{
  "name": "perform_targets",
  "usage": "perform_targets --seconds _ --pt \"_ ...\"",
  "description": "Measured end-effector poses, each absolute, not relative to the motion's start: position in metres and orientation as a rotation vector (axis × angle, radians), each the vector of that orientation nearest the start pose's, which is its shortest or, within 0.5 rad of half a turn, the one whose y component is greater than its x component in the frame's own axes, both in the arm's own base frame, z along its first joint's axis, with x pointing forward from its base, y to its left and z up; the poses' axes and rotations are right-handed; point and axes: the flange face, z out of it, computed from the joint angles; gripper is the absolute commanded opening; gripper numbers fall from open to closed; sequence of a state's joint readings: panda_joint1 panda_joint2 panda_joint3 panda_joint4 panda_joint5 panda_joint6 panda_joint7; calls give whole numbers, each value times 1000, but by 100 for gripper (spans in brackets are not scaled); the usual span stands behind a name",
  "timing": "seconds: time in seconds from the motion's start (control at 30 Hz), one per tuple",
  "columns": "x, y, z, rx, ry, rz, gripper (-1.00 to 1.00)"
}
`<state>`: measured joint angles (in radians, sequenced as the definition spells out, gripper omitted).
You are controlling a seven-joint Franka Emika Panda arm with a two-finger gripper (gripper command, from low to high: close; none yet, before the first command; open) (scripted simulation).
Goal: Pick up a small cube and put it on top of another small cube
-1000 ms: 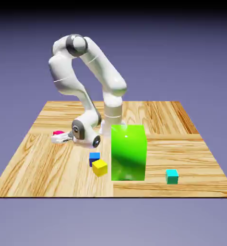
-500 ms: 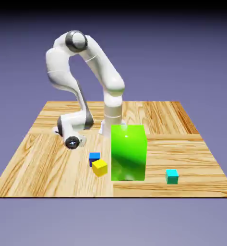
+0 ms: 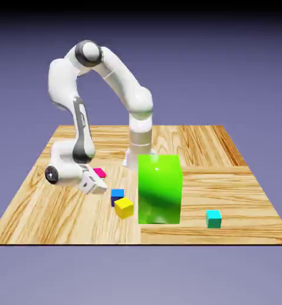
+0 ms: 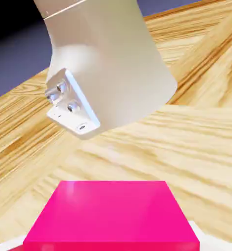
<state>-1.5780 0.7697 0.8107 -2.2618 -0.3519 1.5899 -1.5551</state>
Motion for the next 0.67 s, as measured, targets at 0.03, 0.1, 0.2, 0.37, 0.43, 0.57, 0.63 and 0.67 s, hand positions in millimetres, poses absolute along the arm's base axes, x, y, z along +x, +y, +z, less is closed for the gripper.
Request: perform_targets --seconds 0.03,0.1,0.2,0.37,0.43,0.57,0.63,0.67 --pt "299 -238 107 -1640 -1131 191 -100" --pt "316 -239 110 -1627 -1057 84 -100" --pt "342 -242 117 -1588 -951 -78 -100" --pt "369 -235 121 -1415 -954 -287 -100" --pt "360 -211 106 -1416 -953 -287 -100" --pt "350 -189 94 -1415 -952 -289 100" --pt "361 -214 107 -1416 -952 -289 100" --pt "366 -226 115 -1416 -952 -289 100"
